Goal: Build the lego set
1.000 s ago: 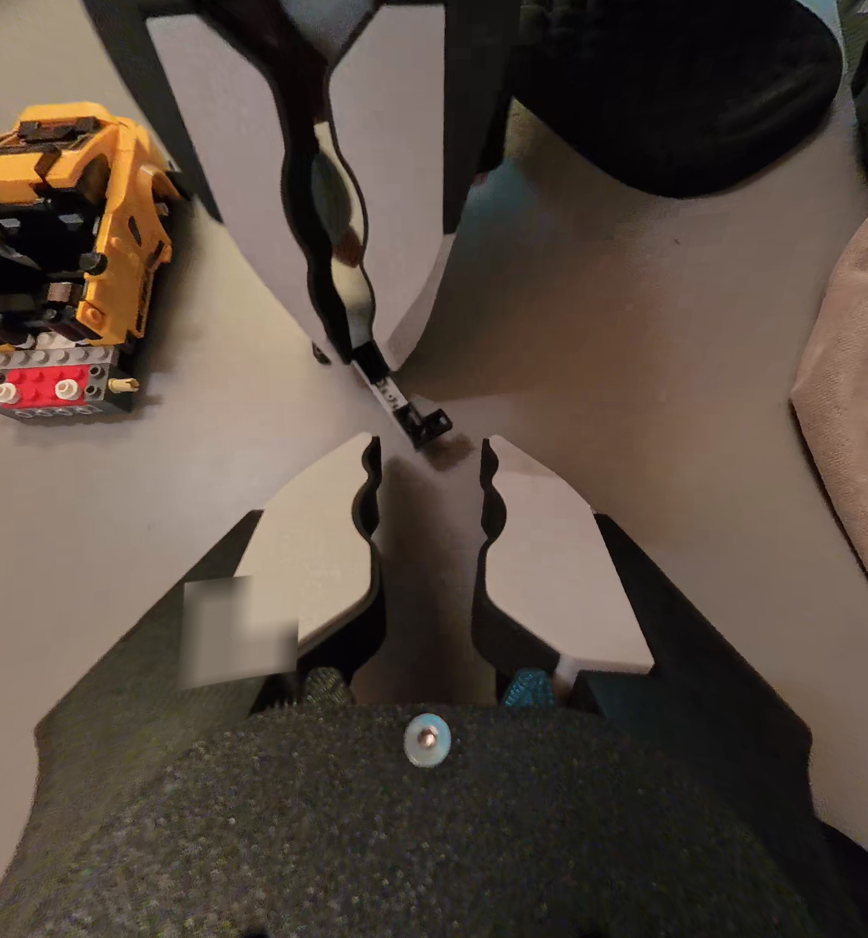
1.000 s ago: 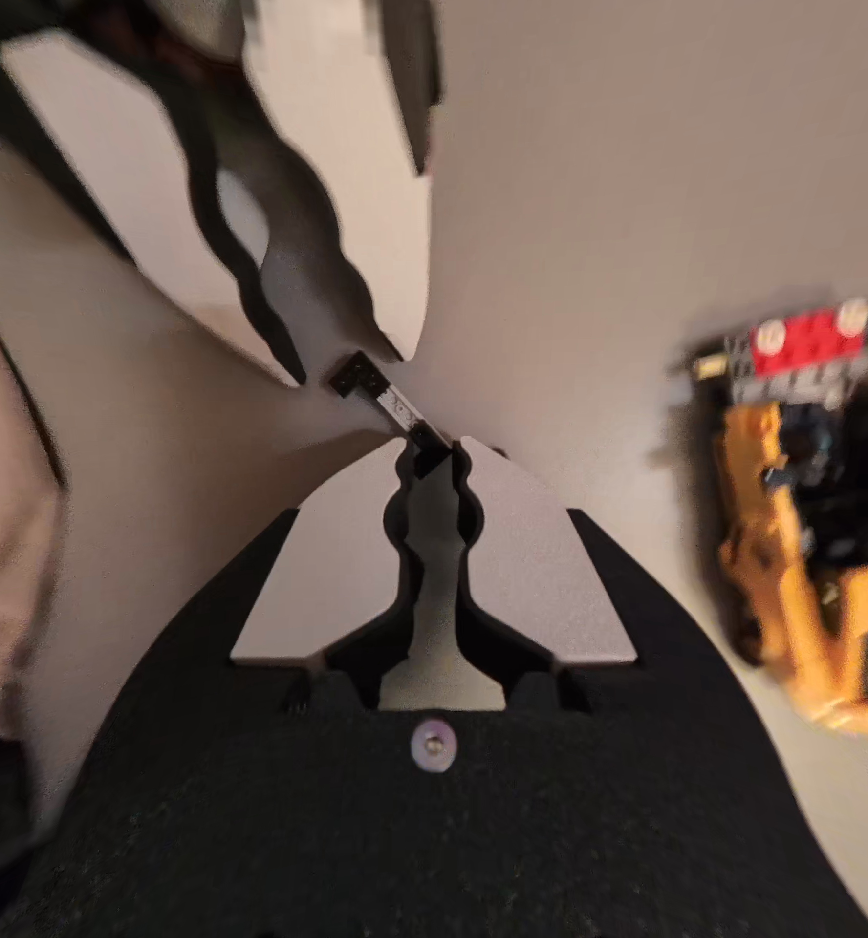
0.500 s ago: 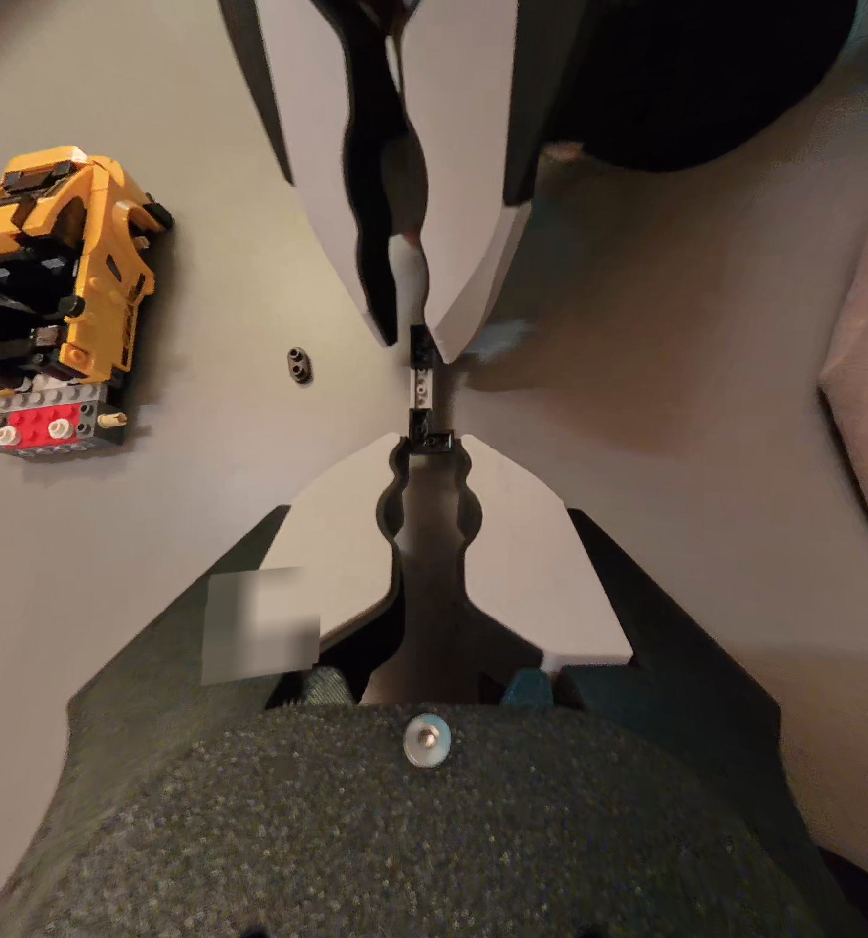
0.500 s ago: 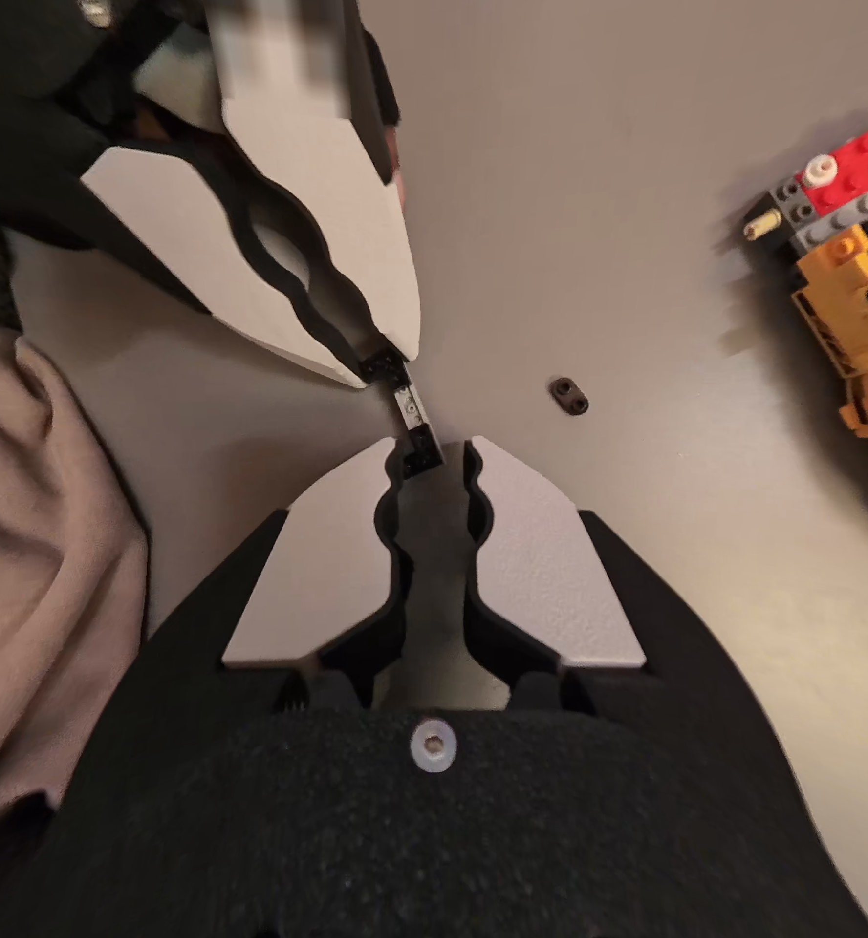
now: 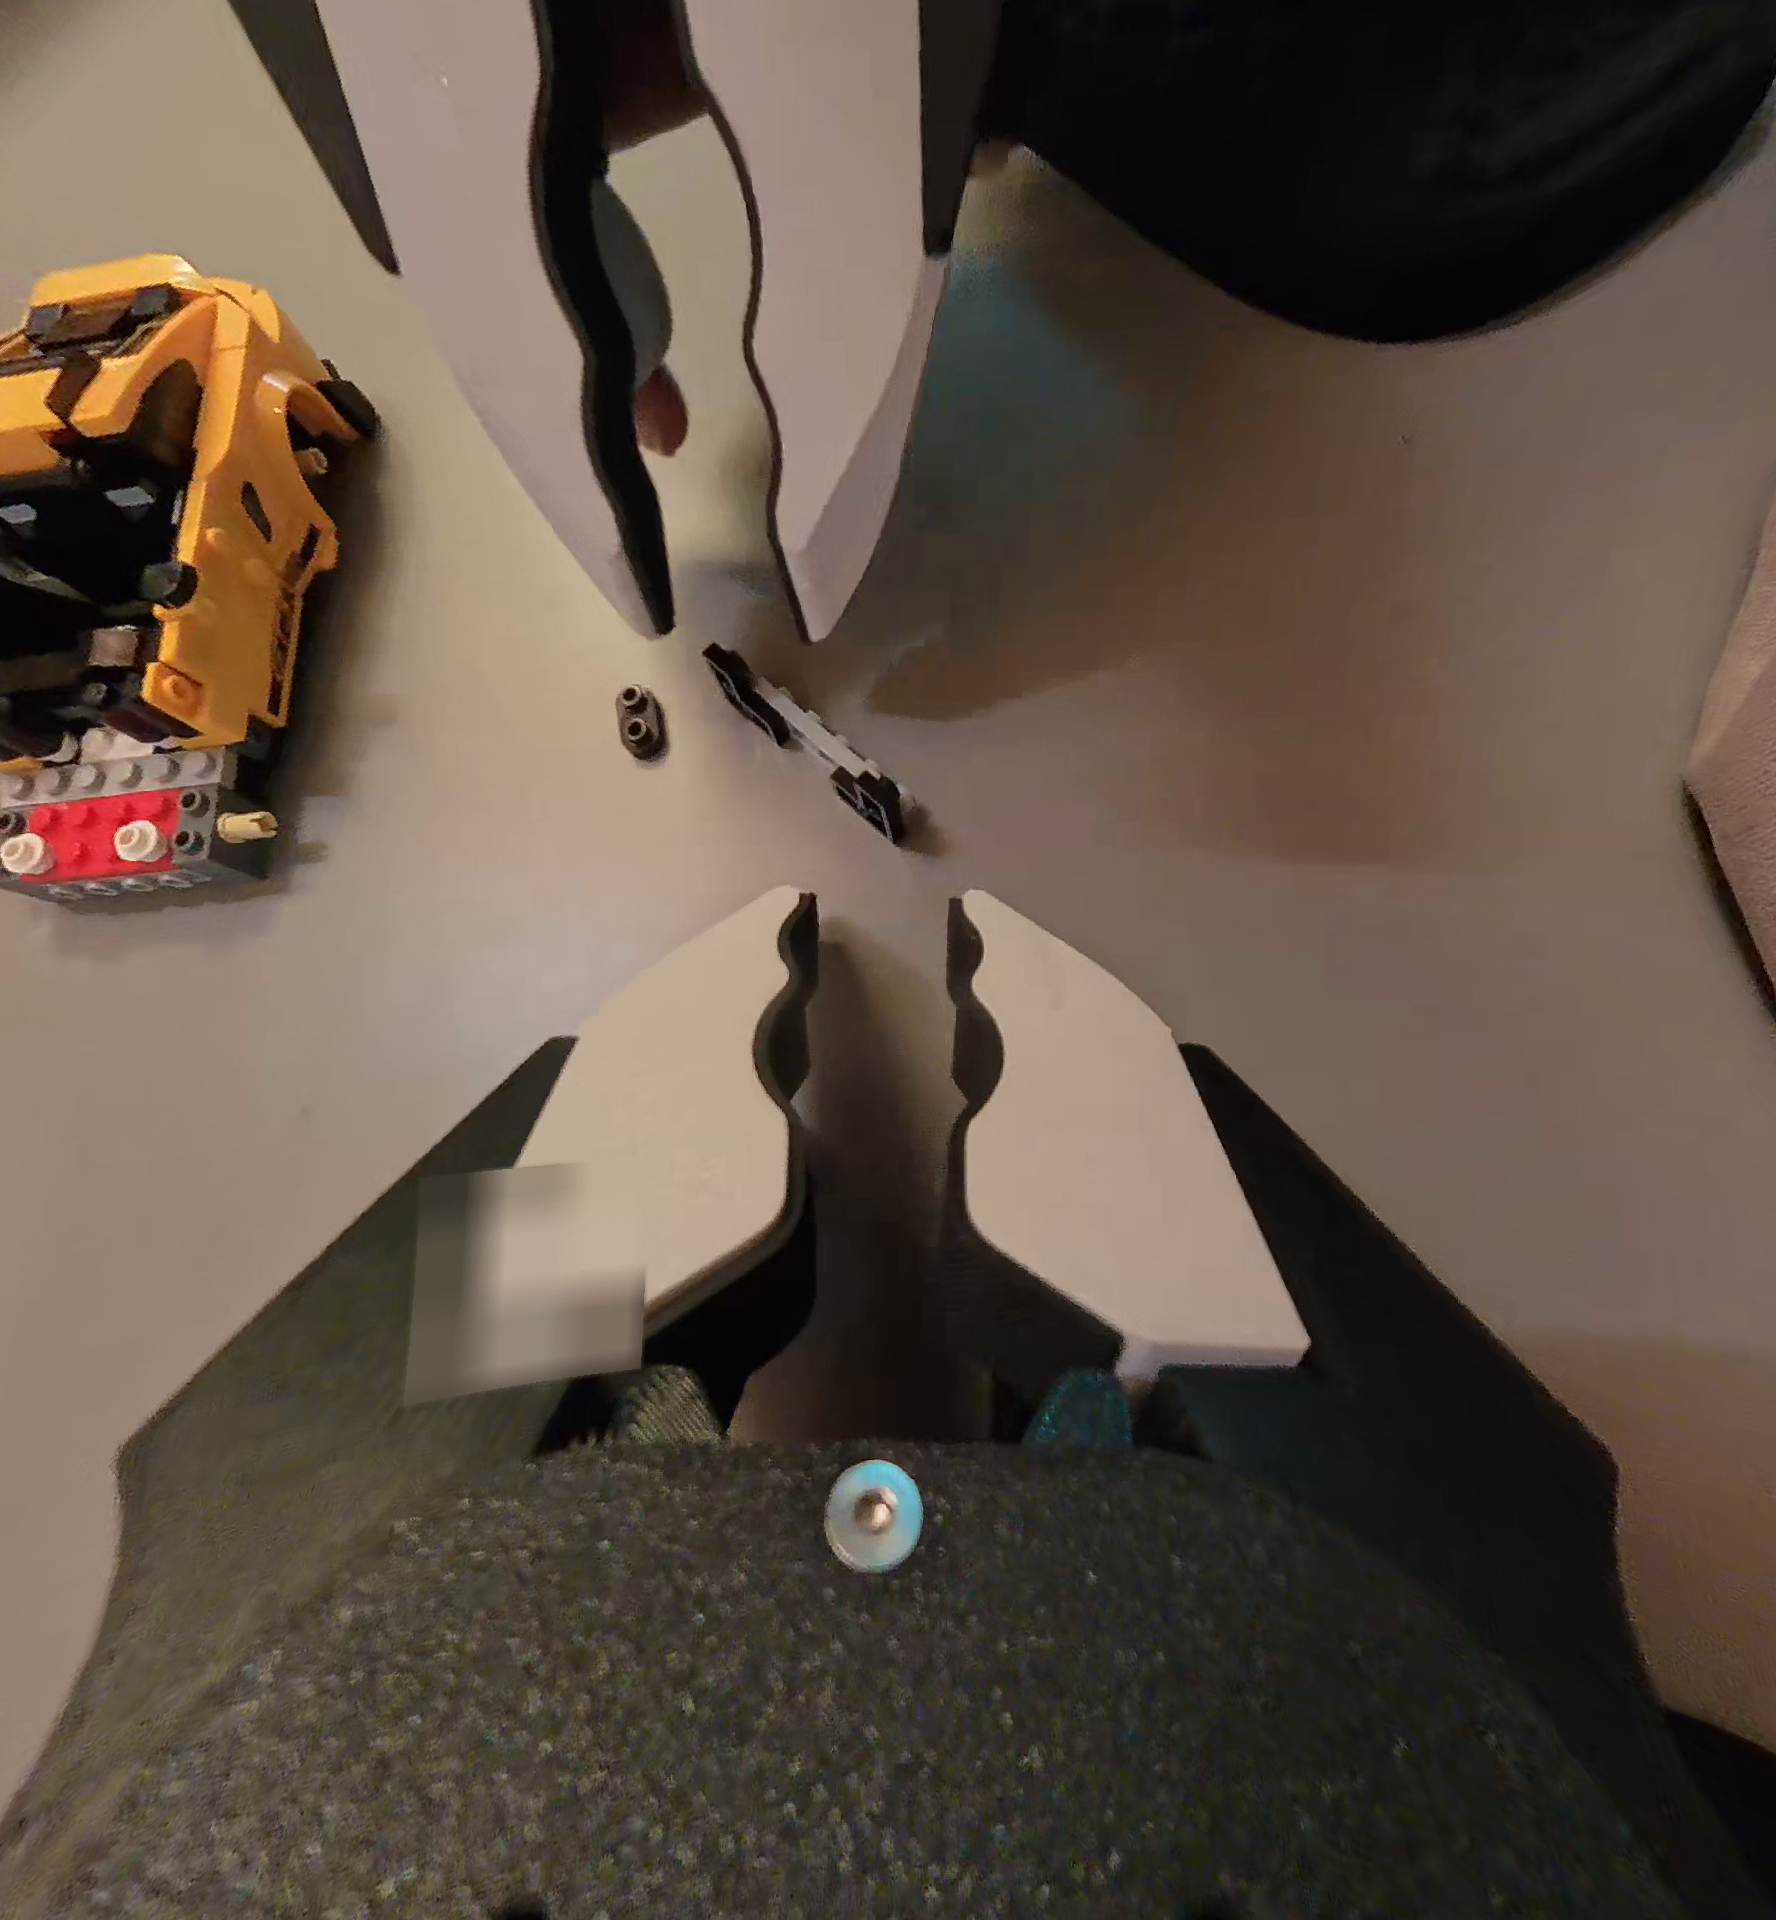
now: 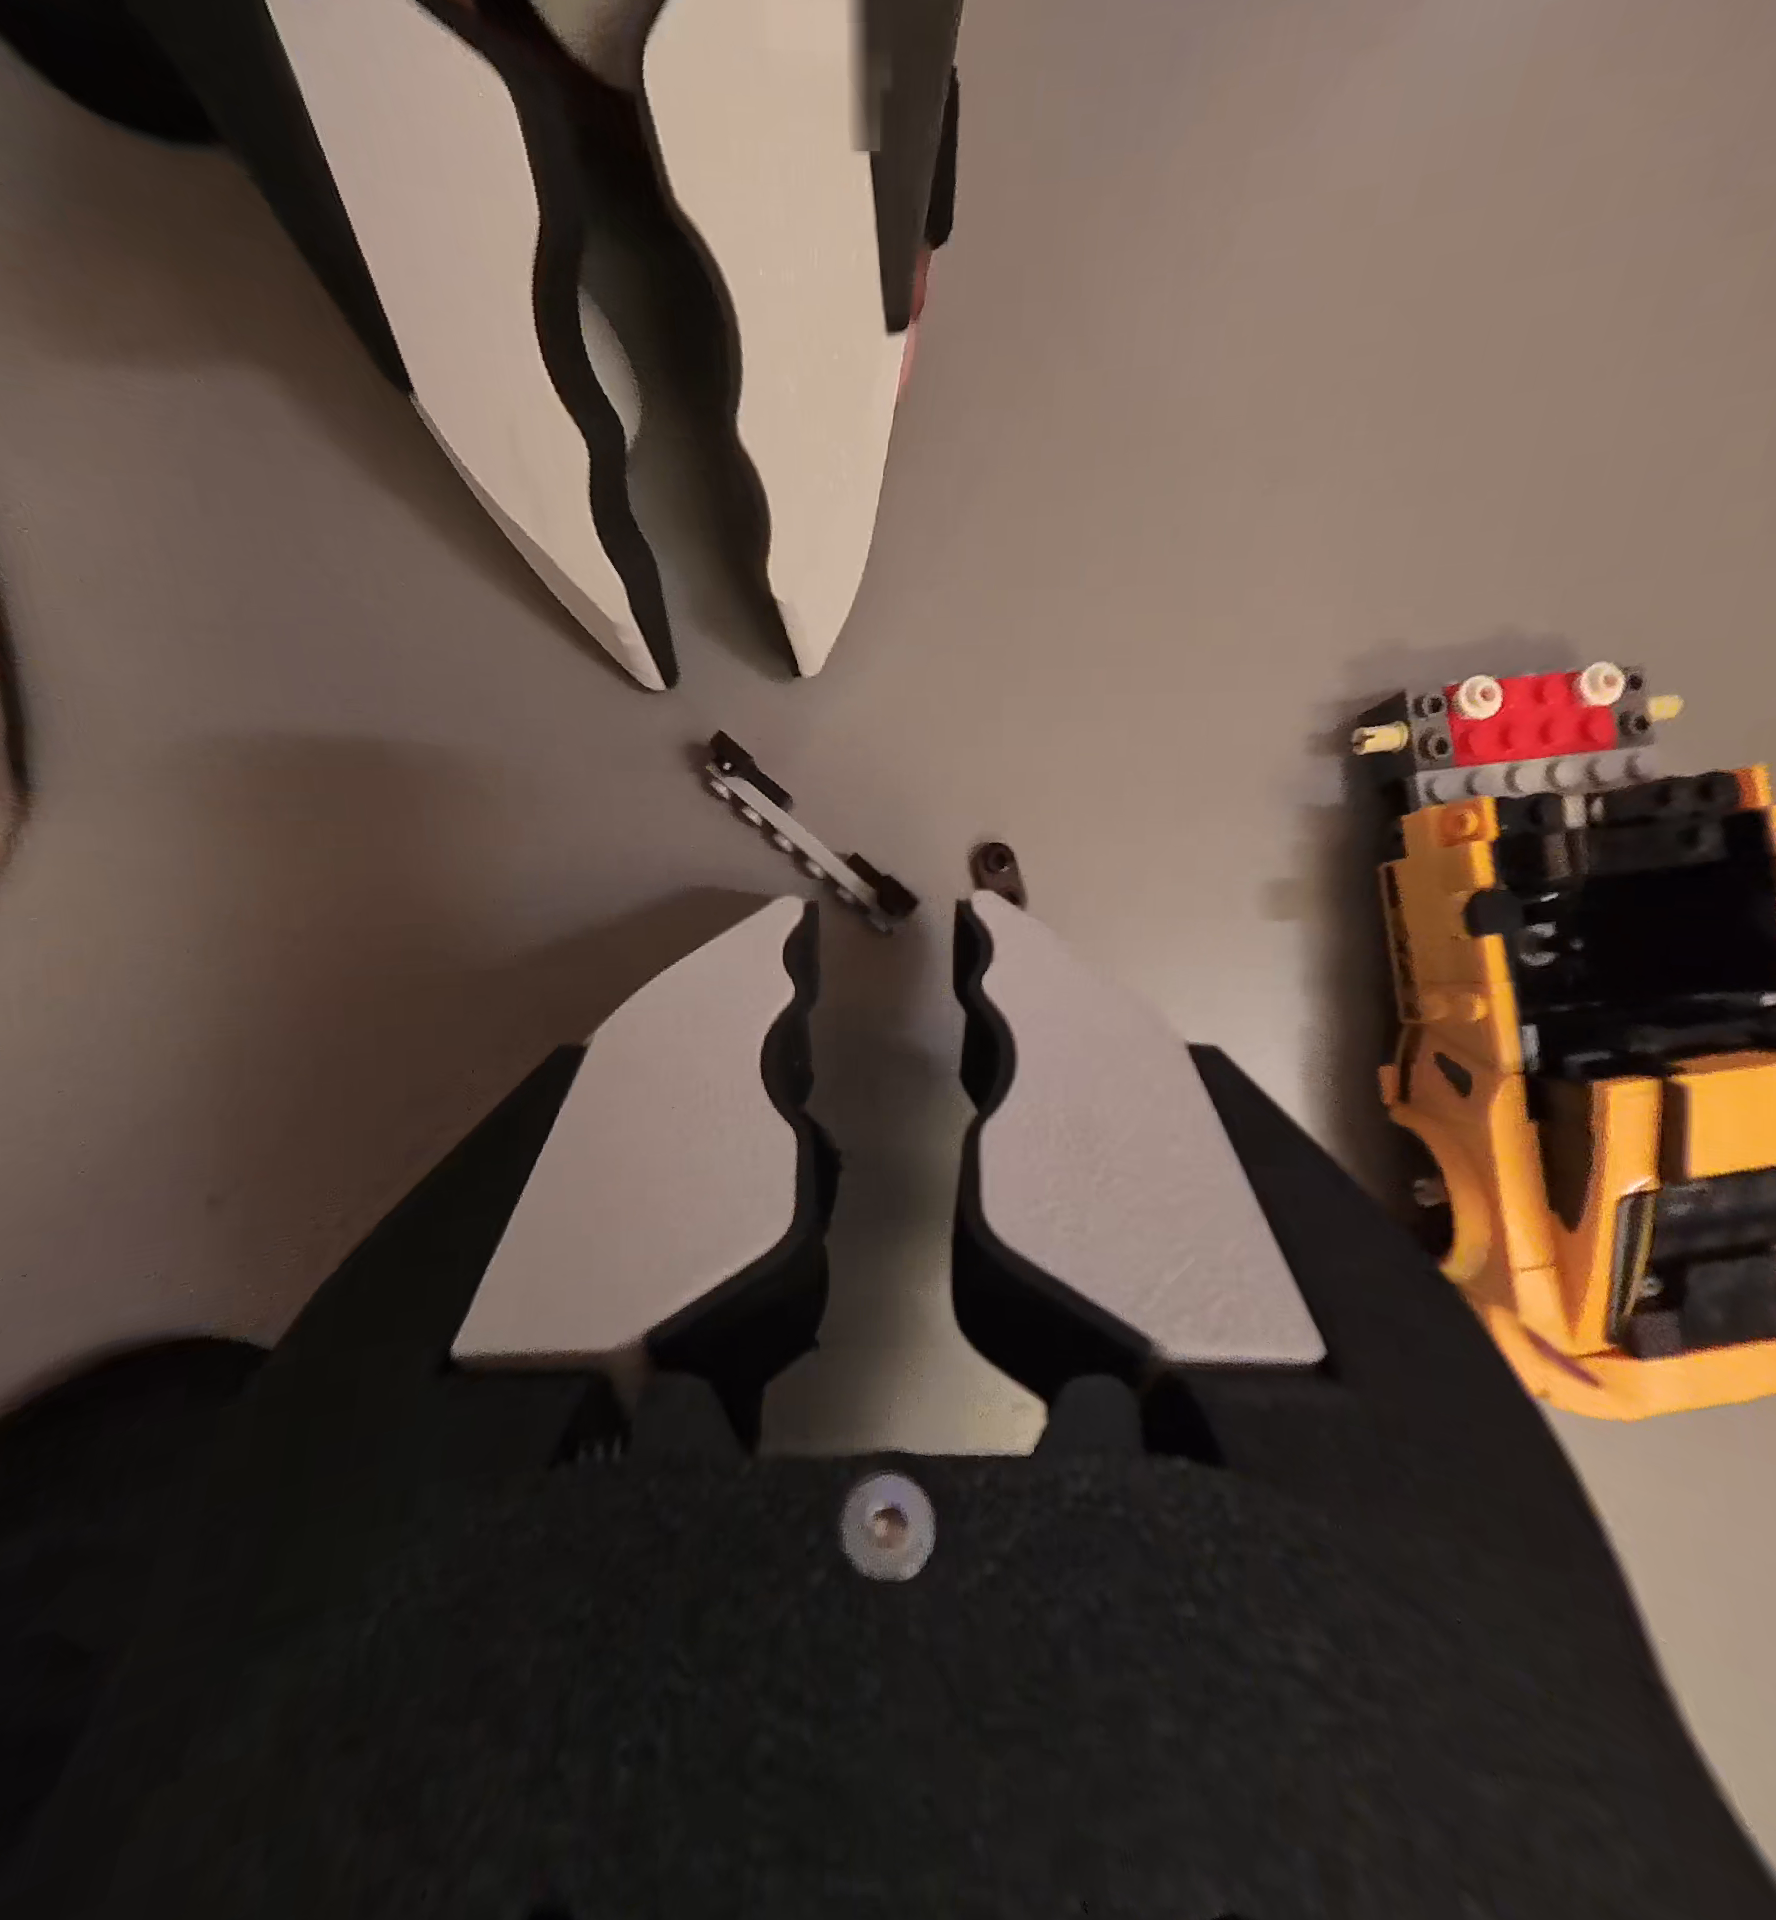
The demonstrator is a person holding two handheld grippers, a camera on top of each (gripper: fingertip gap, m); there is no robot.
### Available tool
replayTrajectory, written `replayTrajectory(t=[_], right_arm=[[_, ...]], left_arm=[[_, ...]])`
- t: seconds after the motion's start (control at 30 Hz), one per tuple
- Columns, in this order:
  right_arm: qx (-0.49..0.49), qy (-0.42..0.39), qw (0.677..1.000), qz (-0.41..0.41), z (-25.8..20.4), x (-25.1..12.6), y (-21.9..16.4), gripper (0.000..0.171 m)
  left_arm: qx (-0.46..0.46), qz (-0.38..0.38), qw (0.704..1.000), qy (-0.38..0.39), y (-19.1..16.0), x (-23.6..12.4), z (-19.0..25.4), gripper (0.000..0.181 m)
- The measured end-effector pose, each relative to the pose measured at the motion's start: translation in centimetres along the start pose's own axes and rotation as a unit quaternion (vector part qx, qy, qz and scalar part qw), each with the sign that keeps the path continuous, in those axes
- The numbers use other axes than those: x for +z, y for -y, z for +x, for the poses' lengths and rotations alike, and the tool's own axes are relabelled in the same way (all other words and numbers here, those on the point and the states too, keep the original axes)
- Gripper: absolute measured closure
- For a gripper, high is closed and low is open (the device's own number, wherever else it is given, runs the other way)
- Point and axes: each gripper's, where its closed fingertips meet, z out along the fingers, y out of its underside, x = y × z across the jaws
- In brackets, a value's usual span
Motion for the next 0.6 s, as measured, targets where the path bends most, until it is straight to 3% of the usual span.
replayTrajectory(t=[0.1, 0.2, 0.33, 0.6], right_arm=[[-0.022, 0.013, 1.0, -0.005, -0.2, 0.8, 0.0, 0.148], [-0.03, 0.006, 1.0, -0.002, -0.1, 0.9, 0.4, 0.164], [-0.042, -0.018, 0.998, 0.031, -0.7, 0.2, 1.6, 0.164], [-0.149, -0.219, 0.964, 0.029, -1.2, 0.5, 1.4, 0.164]], left_arm=[[0.003, 0.002, 1.0, 0.001, 0.1, 0.0, 0.1, 0.157], [0.003, 0.002, 1.0, 0.004, 0.1, 0.1, 0.0, 0.157], [-0.014, 0.007, 1.0, -0.004, 0.2, 0.0, 0.0, 0.155], [-0.037, 0.028, 0.999, -0.015, 0.9, -0.3, 0.1, 0.158]])
